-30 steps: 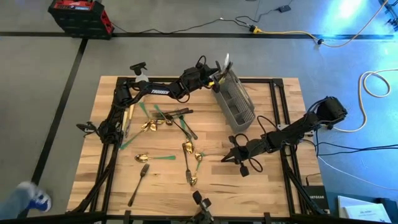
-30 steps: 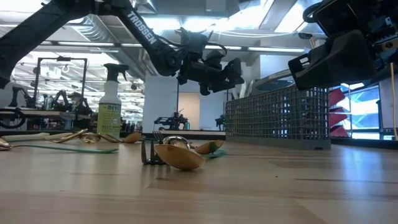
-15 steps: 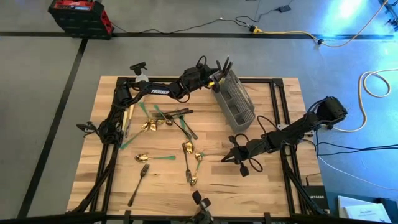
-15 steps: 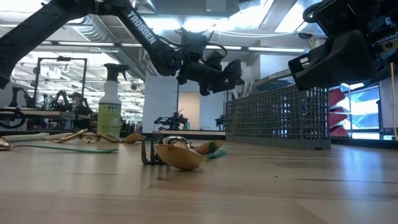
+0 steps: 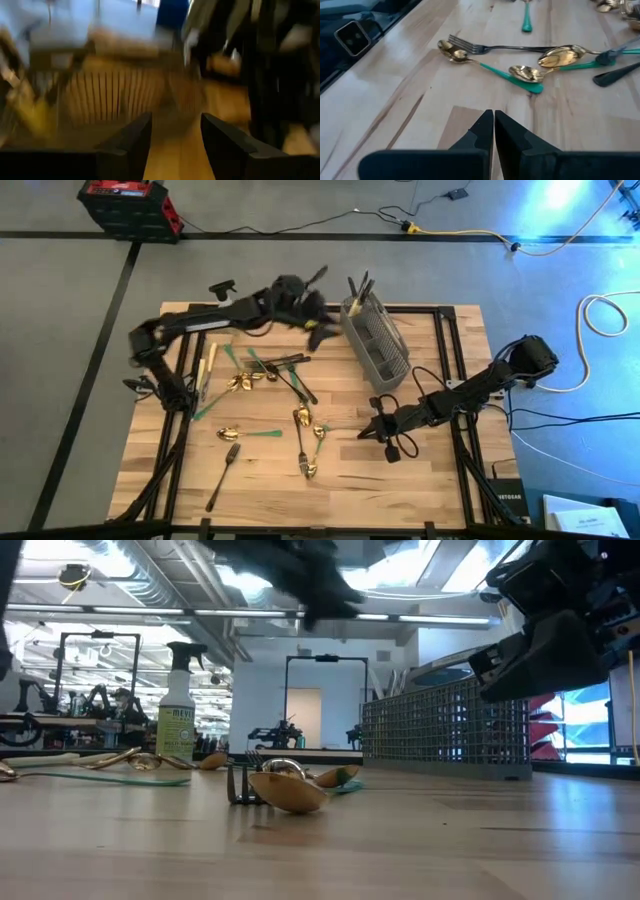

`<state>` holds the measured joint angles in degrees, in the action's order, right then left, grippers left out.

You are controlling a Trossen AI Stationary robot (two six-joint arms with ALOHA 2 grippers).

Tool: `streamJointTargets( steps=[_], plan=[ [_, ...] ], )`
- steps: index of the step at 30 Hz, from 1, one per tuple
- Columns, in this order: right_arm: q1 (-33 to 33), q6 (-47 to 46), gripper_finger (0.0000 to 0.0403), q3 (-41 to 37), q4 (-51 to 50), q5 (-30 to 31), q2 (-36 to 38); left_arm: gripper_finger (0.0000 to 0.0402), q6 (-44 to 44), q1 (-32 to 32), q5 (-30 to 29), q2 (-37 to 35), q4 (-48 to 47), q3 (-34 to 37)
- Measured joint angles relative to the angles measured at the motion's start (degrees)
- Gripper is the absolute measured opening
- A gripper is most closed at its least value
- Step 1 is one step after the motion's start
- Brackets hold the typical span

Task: Sort silverware
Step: Put the yellow table knife into the silverware basket

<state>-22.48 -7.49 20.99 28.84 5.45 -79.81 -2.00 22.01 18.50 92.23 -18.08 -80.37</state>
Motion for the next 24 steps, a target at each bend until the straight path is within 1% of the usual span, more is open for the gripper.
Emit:
streamJointTargets(
  steps=[2,4,6,8,12,15,18,21,24],
  plan=[
    [0.00,0.04,0.0000,0.00,-0.02,0.09,0.00,0.0150,-2.24,-3.22,-9.13,-5.05,-13.19,0.80],
    [0.00,0.28,0.0000,0.00,0.07,0.12,-0.01,0.0147,-0.06,-7.24,-18.26,-9.34,-20.46,3.58],
    [0.00,1.06,0.0000,0.00,0.11,0.67,-0.01,0.0147,3.14,-12.06,-24.68,-13.45,-22.52,8.10],
    [0.00,1.82,0.0000,0.00,0.23,1.99,-0.02,0.0147,6.58,-16.82,-29.80,-18.18,-21.70,13.12],
    [0.00,2.78,0.0000,0.00,1.25,3.61,0.00,0.0146,17.22,-25.14,-41.17,-26.04,-21.49,23.80],
    [0.00,3.76,0.0000,0.00,1.75,3.61,-0.02,0.0146,28.68,-30.14,-50.06,-31.00,-21.98,31.94],
    [0.00,4.74,0.0000,0.00,1.74,3.61,0.00,0.0146,48.17,-32.82,-57.46,-35.17,-22.36,39.61],
    [0.00,4.78,0.0000,0.00,1.75,3.61,-0.01,0.0146,65.37,-32.33,-62.09,-37.04,-22.18,45.81],
    [0.00,4.87,0.0000,0.00,1.73,3.61,-0.02,0.0148,77.37,-29.80,-65.89,-37.11,-23.06,49.44]
  ],
)
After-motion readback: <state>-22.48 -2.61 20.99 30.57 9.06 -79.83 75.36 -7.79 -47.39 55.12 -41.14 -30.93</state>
